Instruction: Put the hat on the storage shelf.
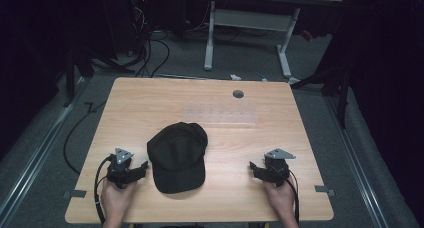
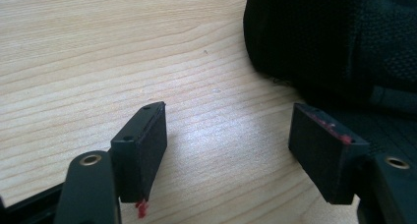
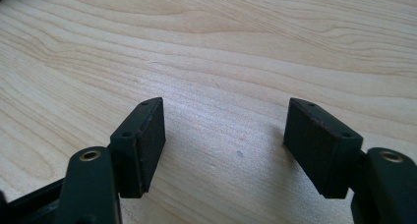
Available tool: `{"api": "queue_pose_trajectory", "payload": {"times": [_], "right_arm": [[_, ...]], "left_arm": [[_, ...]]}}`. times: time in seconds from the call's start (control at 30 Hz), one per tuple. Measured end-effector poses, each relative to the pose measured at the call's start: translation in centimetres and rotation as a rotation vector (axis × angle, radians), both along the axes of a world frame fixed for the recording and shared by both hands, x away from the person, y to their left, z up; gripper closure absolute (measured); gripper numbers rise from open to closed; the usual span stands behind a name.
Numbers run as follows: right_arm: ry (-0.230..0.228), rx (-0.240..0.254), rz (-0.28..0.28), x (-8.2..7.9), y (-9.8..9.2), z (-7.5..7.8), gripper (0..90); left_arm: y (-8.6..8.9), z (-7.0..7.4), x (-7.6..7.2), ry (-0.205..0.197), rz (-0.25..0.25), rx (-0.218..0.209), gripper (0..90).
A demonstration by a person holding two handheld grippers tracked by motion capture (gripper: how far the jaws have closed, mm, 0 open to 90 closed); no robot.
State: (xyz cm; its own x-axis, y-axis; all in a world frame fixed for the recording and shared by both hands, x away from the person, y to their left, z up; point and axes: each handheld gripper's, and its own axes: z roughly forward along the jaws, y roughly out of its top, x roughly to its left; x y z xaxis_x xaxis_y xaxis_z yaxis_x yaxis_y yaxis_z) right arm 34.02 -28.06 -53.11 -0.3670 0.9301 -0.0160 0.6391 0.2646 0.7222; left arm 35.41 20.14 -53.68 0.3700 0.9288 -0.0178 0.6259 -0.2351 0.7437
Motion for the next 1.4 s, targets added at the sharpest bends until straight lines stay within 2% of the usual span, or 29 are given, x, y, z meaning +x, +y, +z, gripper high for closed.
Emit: {"api": "queue_pose_trajectory", "payload": {"times": [0.6, 0.77, 0.9, 1.1, 1.4], "right_arm": [[-0.001, 0.001, -0.001, 0.0, 0.0, 0.0, 32.3], [-0.002, 0.000, -0.013, 0.1, -0.1, 0.1, 36.9], [0.008, 0.035, -0.019, 0.1, -0.1, 0.4, 39.4], [-0.004, 0.069, 0.018, 0.6, 0.4, 1.8, 41.3], [-0.013, 0.102, 0.095, 1.7, 2.4, 3.8, 42.6]], "left_arm": [[0.0, 0.0, 0.0, 0.003, -0.008, 0.001, 29.1], [0.0, 0.0, 0.0, 0.005, -0.013, 0.002, 28.4], [0.0, 0.0, 0.0, 0.006, -0.013, 0.002, 28.3], [0.0, 0.0, 0.0, 0.006, -0.015, 0.002, 28.0], [-0.1, 0.0, 0.0, 0.005, -0.015, 0.000, 27.6]]}}
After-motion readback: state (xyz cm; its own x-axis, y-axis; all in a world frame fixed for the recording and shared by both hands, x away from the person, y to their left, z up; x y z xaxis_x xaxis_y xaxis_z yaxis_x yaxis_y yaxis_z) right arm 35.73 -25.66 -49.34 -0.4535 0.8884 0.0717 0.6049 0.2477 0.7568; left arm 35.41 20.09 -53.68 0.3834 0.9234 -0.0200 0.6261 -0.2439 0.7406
